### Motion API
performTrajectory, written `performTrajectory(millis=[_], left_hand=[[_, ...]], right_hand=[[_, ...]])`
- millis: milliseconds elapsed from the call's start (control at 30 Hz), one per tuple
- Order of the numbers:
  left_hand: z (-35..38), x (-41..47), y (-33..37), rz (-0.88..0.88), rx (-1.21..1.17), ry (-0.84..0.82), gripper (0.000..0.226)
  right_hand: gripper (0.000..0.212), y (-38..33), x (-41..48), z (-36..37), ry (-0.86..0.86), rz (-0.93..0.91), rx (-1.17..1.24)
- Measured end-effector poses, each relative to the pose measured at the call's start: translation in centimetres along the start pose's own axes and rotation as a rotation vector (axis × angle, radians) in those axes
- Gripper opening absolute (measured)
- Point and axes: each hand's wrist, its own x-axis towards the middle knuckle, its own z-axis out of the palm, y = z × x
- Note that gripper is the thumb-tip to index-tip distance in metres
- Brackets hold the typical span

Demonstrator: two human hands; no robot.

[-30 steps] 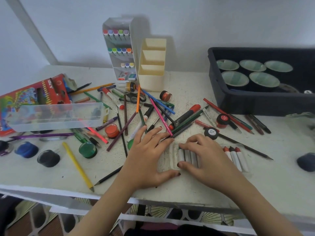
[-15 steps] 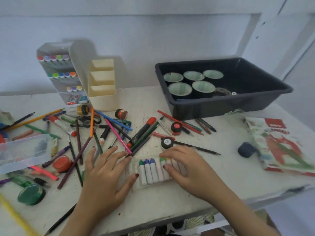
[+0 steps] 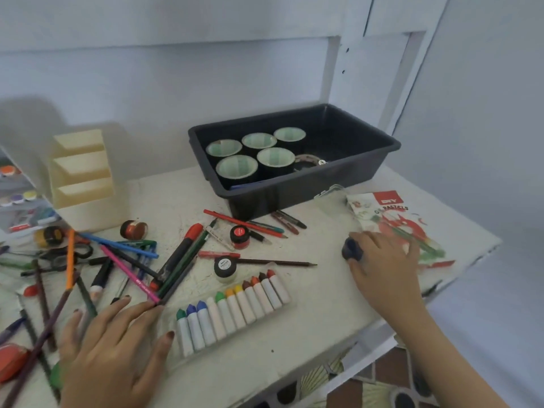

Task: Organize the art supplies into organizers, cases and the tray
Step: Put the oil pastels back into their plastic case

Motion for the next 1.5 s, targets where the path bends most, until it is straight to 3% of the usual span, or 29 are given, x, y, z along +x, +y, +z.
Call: performTrajectory(millis=[100, 367, 633, 833, 1033, 1133, 1267, 1500], left_hand=[[0.2, 0.0, -0.2, -0.016, -0.012, -0.03, 0.069], [-0.5, 0.0, 0.3, 0.01, 0.032, -0.006, 0.064], [-0.3, -0.1, 0.3, -0.005, 0.003, 0.041, 0.06], [-0.3, 0.0, 0.5, 0.011, 0.002, 0.05, 0.062], [-0.5, 0.0, 0.6, -0.006, -0.018, 0.048, 0.063], [-0.4, -0.1, 0.4, 0.01, -0.022, 0.053, 0.057], [-0.7, -0.2, 0.4, 0.031, -0.054, 0.089, 0.041], [-1.8, -0.8, -1.2, -0.046, -0.061, 0.104, 0.033]], right_hand=[[0.03, -0.3, -0.3, 0.5, 0.08, -0.041, -0.003], [0.034, -2.3, -0.2, 0.0, -0.04, -0.096, 0.124], [0.029, -3.3, -1.8, 0.5, 0.016, -0.172, 0.173], [0.029, -2.9, -0.9, 0.6, 0.078, -0.161, 0.123], [0.033, -3.0, -0.1, 0.3, 0.008, -0.103, 0.123], [0.037, -4.1, -0.3, 0.6, 0.025, -0.18, 0.172], [0.025, -6.5, -0.6, 0.9, 0.056, -0.299, 0.283], [0.037, -12.4, -0.5, 1.5, -0.119, -0.442, 0.344]])
